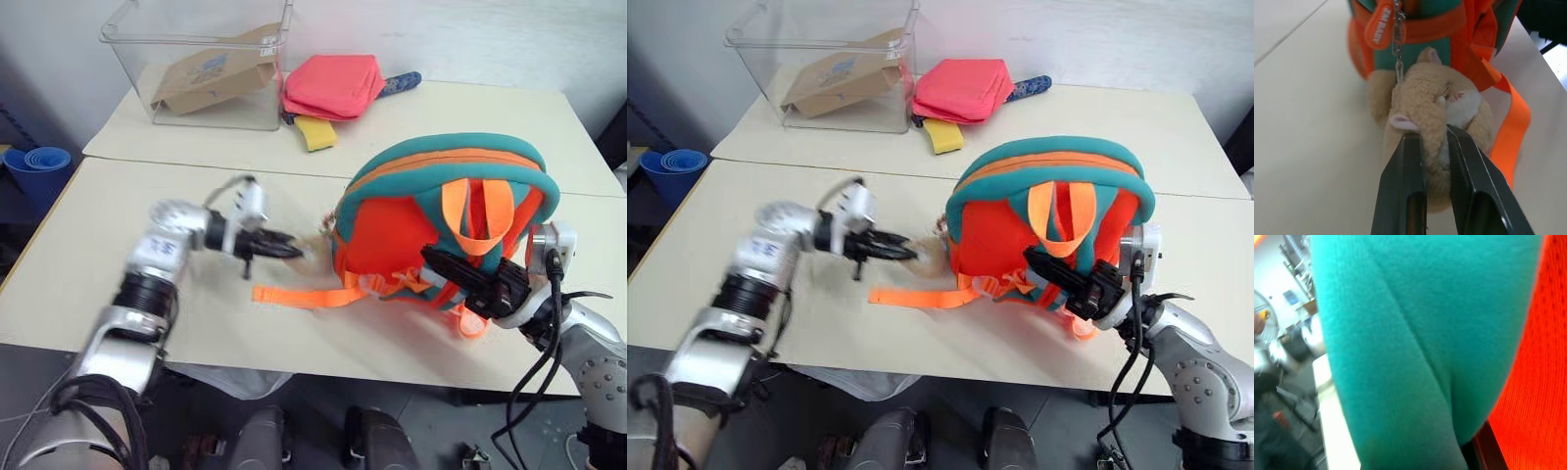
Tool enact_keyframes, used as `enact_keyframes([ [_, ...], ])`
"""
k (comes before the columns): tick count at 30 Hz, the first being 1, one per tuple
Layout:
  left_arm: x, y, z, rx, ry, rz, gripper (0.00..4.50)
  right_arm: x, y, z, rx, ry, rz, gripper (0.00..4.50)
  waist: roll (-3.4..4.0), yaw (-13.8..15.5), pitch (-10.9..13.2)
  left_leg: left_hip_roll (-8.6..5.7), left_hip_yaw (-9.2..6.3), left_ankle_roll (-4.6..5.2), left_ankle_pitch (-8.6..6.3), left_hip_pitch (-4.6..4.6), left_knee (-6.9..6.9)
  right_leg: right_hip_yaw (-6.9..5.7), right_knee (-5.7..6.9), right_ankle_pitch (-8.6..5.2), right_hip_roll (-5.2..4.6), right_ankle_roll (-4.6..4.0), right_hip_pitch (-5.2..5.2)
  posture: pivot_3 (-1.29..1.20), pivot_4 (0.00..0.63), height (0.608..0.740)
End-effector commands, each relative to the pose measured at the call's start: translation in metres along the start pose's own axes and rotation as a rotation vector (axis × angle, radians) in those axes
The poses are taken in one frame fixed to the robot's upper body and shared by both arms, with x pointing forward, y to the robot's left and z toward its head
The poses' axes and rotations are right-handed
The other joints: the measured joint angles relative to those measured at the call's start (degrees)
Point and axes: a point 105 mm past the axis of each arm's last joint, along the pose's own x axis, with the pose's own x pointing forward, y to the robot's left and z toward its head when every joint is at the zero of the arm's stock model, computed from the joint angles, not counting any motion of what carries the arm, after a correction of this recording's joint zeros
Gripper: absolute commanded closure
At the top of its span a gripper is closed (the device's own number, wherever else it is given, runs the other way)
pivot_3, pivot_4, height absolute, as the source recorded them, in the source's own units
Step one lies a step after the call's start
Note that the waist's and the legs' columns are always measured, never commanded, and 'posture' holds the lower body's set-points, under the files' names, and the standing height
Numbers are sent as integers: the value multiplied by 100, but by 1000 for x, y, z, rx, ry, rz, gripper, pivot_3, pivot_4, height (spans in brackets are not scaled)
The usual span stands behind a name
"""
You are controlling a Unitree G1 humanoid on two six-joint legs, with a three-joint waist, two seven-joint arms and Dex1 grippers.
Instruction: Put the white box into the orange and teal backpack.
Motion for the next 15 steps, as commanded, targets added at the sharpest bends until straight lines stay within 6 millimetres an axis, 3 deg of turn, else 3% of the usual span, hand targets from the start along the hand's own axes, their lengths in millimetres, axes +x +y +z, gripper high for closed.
enact_keyframes([
  [1, 3, -9, -16, 51, 82, -17, 4205, -2, 0, -1, -121, 23, -33, 4500, -1, -9, -1, 0, -1, 0, 0, 0, 0, 0, 0, 0, -1, 0, 0, 0, 150, 740],
  [4, -8, -1, -17, 51, 82, 66, 4205, -6, -17, -5, -215, 60, -124, 4500, 3, -28, -4, 0, 5, 0, 0, 10, 0, -4, 5, 0, 1, 0, 2, 0, 150, 740],
  [5, -16, 4, -12, 30, 64, 107, 3478, -9, -21, -5, -261, 71, -137, 4500, 3, -36, -4, 1, 13, 0, 0, 16, 0, -3, 7, 0, 0, 0, 2, 0, 150, 740],
  [6, -21, 6, -8, 13, 51, 132, 3211, -11, -23, -4, -293, 79, -140, 4500, 3, -47, -4, 1, 18, 1, 0, 20, 0, 0, 11, 0, -1, 0, 2, 0, 150, 740],
  [10, -64, -15, 1, 24, 33, 166, 1910, -43, -21, -1, -440, 208, -121, 3231, 4, -84, -4, 6, 16, -2, -2, 22, -12, 11, 12, -1, -3, 0, -2, 0, 150, 740],
  [15, -114, -46, -17, -43, 99, 269, 311, -101, -34, 6, -610, 445, -141, 1414, 6, -72, -2, 7, 15, 2, -15, 22, -6, 17, 1, -2, -5, -2, 7, 0, 150, 740],
])
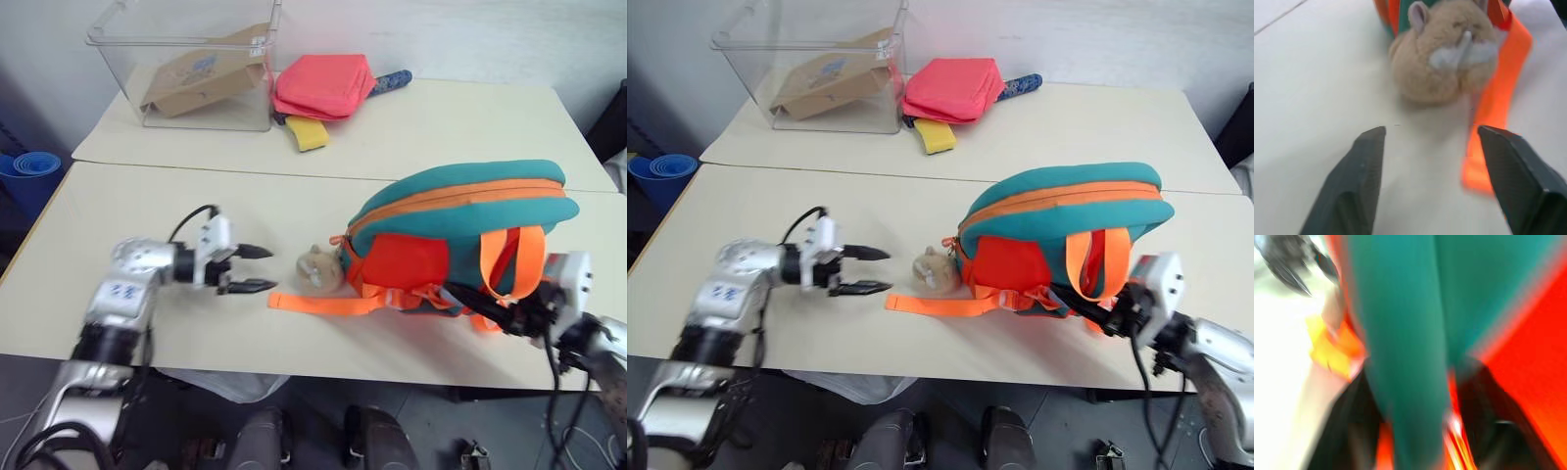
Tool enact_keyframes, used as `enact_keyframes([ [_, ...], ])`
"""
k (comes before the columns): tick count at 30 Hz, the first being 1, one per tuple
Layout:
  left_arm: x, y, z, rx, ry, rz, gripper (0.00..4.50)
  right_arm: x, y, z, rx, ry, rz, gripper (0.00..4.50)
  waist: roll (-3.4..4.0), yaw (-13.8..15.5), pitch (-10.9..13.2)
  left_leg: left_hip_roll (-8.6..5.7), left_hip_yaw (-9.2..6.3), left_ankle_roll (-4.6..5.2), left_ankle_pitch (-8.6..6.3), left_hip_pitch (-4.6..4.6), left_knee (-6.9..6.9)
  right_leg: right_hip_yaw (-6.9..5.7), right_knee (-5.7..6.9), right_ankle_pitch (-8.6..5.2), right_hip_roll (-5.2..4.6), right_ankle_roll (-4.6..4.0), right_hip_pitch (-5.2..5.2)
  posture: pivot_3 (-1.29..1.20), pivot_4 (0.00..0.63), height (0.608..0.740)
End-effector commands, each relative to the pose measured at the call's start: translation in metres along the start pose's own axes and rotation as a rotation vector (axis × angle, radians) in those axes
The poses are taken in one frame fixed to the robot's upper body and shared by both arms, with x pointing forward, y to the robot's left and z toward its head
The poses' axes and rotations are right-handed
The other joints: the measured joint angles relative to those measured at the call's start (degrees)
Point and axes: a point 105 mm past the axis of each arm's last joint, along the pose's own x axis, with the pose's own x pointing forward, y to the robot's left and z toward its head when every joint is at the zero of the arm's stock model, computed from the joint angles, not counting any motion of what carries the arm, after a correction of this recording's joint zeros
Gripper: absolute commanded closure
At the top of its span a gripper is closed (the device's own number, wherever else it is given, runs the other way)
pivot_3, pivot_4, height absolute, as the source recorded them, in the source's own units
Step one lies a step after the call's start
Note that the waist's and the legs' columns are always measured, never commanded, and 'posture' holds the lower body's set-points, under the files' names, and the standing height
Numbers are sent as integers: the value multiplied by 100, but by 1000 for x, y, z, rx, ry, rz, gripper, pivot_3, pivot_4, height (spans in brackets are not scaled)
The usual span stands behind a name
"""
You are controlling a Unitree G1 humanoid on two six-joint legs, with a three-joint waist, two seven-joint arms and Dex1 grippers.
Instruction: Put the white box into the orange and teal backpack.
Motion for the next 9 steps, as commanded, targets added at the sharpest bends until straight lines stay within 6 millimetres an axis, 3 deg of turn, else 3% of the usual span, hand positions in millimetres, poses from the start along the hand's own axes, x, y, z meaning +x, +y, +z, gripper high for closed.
enact_keyframes([
  [1, -31, -9, -2, 1, 28, 56, 26, -42, -22, -7, -137, 125, -29, 1069, 0, 37, 0, -1, 0, 8, -1, 10, 1, 1, -9, 2, -2, 4, 16, 0, 150, 740],
  [4, -54, -14, -15, -2, 55, 156, 14, -75, -42, -22, -130, 218, -79, 37, 5, 64, 4, -2, 8, 18, -21, 41, 0, 20, -40, 5, -25, 9, 39, 0, 150, 740],
  [9, -62, -13, -15, -28, 21, 244, 14, -86, -59, -36, -149, 268, -101, 37, 11, 50, 6, 5, -2, 0, -40, 72, -13, 34, -52, 0, -54, 0, 61, 0, 150, 740],
])
